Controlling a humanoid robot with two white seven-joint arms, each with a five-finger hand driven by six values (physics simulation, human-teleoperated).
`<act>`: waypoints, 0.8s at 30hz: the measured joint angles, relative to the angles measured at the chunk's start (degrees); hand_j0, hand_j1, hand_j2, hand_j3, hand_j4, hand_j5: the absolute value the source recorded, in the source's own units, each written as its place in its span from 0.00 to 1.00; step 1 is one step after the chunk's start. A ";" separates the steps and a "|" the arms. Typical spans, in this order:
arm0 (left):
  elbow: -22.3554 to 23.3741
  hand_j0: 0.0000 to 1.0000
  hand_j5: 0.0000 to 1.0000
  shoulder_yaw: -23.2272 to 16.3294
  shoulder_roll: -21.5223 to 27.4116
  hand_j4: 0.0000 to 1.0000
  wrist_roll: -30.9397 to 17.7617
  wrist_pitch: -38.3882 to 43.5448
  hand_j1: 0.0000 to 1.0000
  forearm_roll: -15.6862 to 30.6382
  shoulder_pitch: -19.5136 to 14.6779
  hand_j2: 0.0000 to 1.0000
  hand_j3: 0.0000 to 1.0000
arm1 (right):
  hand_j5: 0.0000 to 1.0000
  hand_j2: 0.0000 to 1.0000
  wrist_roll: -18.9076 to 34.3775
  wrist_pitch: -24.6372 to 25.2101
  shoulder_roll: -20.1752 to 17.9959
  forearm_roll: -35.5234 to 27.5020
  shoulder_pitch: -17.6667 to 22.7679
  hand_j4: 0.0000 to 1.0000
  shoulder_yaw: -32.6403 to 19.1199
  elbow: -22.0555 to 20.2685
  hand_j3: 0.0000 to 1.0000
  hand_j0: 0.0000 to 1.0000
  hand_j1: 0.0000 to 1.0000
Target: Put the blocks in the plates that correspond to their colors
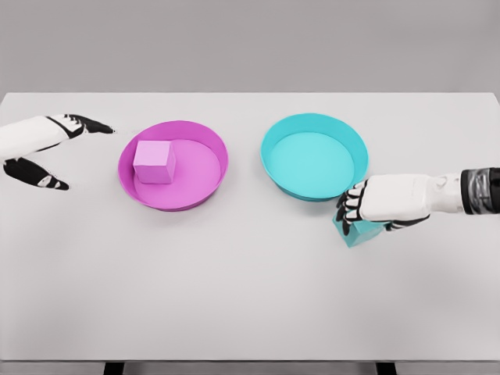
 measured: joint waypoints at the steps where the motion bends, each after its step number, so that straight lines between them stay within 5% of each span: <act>1: 0.19 1.00 1.00 0.02 1.27 1.00 0.00 -0.18 1.00 0.09 0.94 1.00 1.00 | 0.62 0.62 -0.02 -0.01 -0.03 -0.02 0.01 0.62 -0.34 -0.13 0.62 0.62 0.62; 4: 0.72 1.00 1.00 0.06 3.19 1.00 0.03 -0.40 1.00 0.35 3.86 1.00 1.00 | 0.62 0.62 -0.10 0.01 -0.12 -0.16 -0.08 0.62 -0.98 -0.80 0.62 0.62 0.62; 24: -1.51 1.00 1.00 -0.31 2.53 1.00 -0.17 -0.62 1.00 -0.33 4.21 1.00 1.00 | 0.62 0.62 0.13 0.00 0.12 -3.58 -1.40 0.62 -5.91 0.11 0.62 0.62 0.62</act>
